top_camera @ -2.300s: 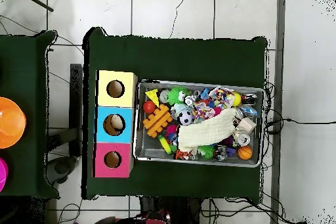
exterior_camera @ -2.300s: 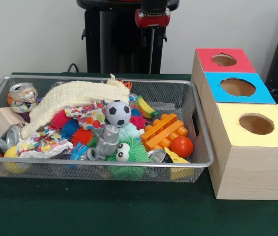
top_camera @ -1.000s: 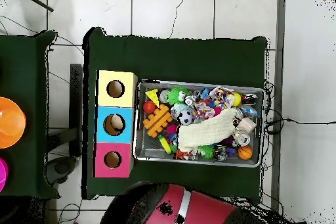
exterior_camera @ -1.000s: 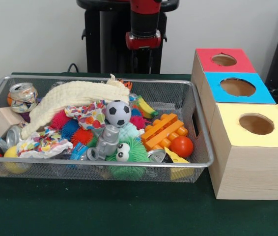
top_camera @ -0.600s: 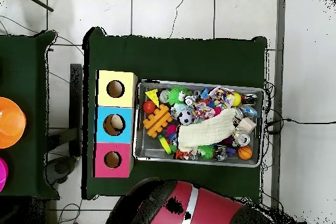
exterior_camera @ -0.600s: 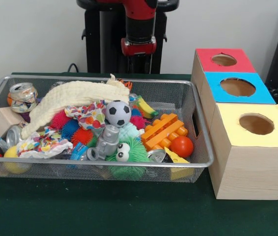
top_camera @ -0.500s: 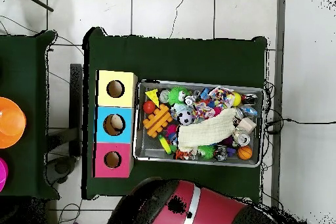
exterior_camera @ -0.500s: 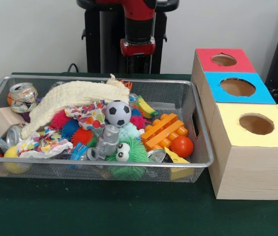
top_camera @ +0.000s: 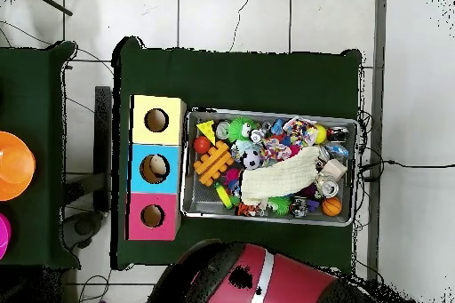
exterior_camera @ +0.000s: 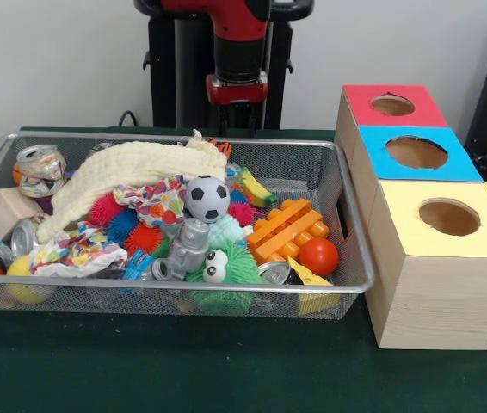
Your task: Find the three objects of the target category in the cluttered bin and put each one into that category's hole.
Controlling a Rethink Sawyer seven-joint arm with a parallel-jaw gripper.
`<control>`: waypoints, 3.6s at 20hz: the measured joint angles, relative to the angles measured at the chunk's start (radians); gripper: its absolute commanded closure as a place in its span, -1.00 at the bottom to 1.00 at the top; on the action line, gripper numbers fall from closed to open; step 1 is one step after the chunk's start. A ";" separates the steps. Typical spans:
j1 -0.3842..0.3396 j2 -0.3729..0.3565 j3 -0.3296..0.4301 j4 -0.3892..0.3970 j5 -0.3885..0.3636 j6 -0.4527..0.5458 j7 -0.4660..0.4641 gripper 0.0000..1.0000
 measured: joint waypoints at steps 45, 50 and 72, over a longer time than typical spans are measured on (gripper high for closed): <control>-0.039 0.036 -0.016 -0.011 -0.094 -0.001 0.000 -1.00; -0.050 0.044 -0.016 -0.011 -0.097 -0.001 0.000 -1.00; -0.259 0.012 0.016 -0.081 -0.275 0.030 0.000 -1.00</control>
